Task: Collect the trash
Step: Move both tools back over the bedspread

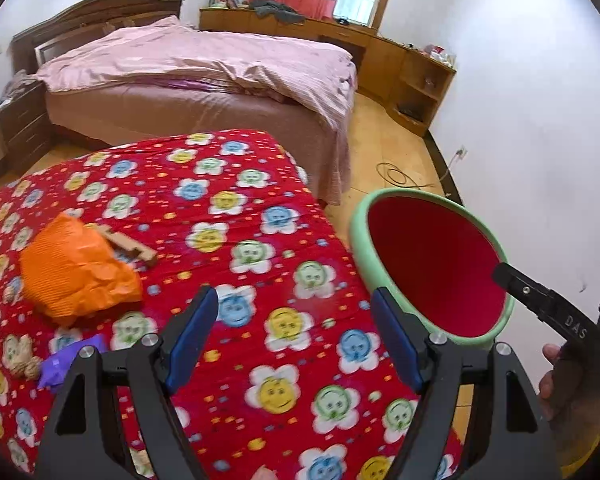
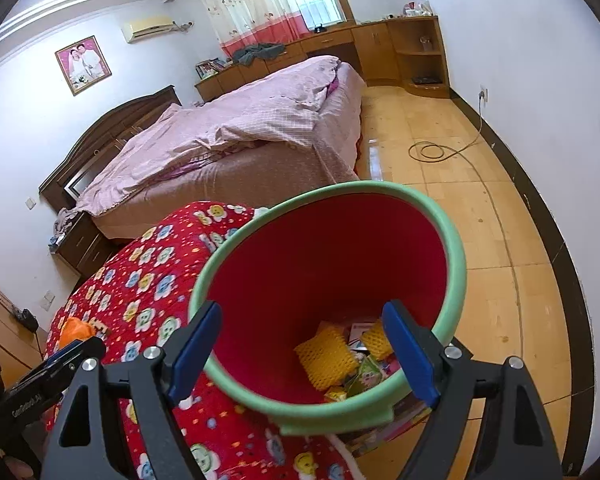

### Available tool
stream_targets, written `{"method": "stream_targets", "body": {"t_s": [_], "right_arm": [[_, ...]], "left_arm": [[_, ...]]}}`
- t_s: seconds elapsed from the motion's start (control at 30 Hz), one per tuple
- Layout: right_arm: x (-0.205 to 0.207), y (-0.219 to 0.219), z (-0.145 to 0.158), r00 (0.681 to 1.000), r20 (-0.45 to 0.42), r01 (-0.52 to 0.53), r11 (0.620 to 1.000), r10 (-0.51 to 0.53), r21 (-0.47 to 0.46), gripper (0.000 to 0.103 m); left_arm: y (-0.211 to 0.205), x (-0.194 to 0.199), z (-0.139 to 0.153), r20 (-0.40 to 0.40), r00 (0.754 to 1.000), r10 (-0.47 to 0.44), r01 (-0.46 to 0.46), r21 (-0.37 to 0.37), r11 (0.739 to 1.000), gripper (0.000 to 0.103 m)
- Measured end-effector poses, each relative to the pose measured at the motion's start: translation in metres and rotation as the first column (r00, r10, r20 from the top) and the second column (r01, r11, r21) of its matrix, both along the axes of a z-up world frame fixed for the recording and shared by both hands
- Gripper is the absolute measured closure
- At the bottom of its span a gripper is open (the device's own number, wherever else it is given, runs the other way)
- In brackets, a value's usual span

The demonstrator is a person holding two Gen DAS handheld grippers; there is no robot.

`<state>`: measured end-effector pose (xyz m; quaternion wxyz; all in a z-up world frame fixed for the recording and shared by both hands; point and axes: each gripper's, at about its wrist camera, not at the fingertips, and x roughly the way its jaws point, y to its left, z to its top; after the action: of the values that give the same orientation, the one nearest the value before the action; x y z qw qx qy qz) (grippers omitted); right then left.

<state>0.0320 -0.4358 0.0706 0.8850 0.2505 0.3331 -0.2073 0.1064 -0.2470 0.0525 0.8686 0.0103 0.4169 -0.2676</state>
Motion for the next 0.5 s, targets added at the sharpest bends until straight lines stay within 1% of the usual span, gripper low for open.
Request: {"method": "stream_targets", "body": {"t_s": [0.27, 0.5], "right_arm": [[-0.001, 0.033, 0.003, 0.999, 0.022, -0.040, 0.999, 0.040, 0.008, 0.018], [-0.001, 0.059, -0.001, 0.997, 0.028, -0.077, 0.997, 0.076, 0.025, 0.018]], "left_arm": [[0.044, -0.002, -0.002, -0.017, 0.996, 0.091, -0.091, -0.010, 0.996, 0.025], [0.087, -0.004, -0.010, -0.030, 0.981, 0.194, -0.194, 0.001, 0.981, 0.024]]}}
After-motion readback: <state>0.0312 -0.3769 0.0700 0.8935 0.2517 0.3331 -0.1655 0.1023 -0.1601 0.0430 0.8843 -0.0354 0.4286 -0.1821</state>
